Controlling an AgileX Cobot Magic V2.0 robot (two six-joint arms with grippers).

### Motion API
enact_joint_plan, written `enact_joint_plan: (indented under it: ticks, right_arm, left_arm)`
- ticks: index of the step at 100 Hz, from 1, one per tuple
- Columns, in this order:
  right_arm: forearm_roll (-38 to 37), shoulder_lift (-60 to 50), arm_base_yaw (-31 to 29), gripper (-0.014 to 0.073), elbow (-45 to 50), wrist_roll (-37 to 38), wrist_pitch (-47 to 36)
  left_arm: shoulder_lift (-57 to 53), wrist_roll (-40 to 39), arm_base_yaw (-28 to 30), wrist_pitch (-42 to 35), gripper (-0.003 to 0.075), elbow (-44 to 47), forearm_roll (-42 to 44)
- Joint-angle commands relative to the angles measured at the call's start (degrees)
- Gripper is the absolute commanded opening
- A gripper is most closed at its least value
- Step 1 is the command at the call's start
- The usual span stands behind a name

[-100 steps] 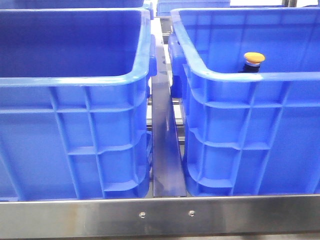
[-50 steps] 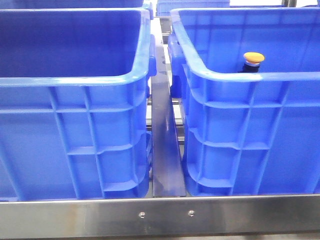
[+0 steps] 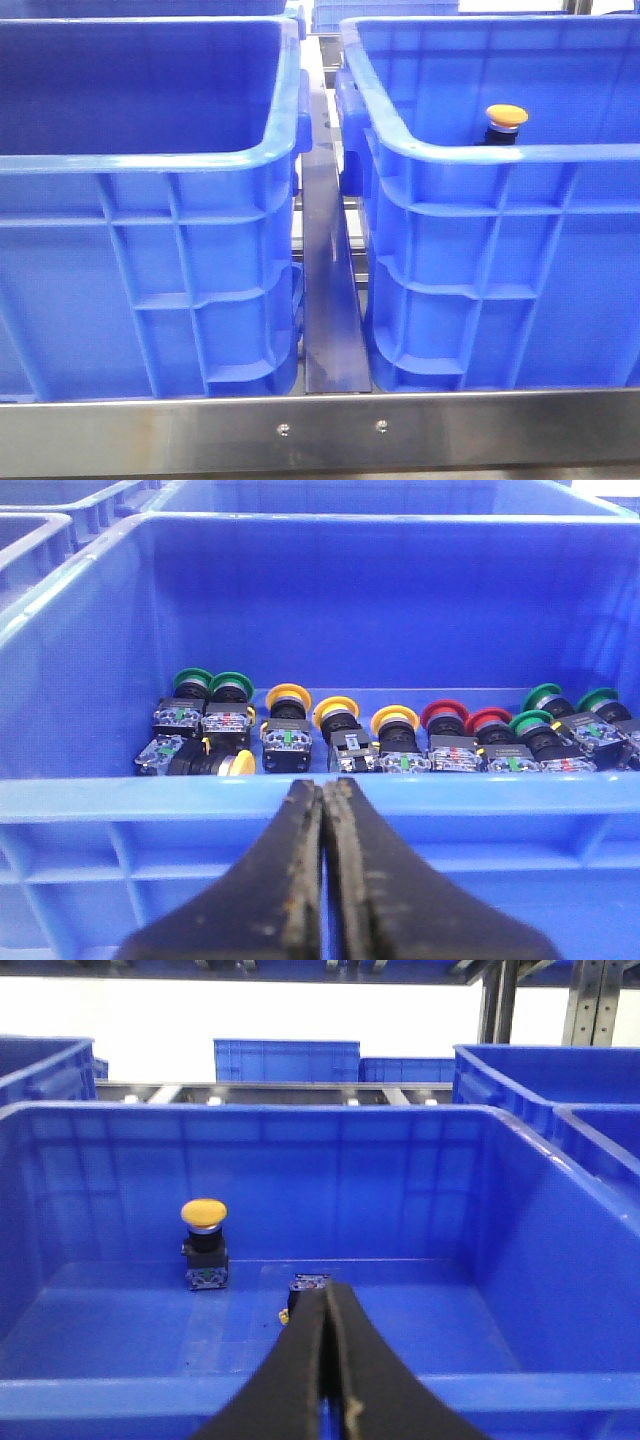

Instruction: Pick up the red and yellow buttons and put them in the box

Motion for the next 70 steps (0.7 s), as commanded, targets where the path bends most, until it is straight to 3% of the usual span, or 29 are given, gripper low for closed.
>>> enact_joint_plan:
  ticks: [1,70]
  right_arm:
    - [-1.8,-1.8,-0.3,-0.0069,0.8,1.4,-4.4]
    - [-1.8,-1.7,-0.3,-0.0069,0.8,1.4,-1.3]
  left_arm:
    - [-1.7,0.0,0.2,-6.3,-0.0020,1.2,0.0]
    - [-1.6,0.0,0.2,-6.2,-0.0020,1.2,0.0]
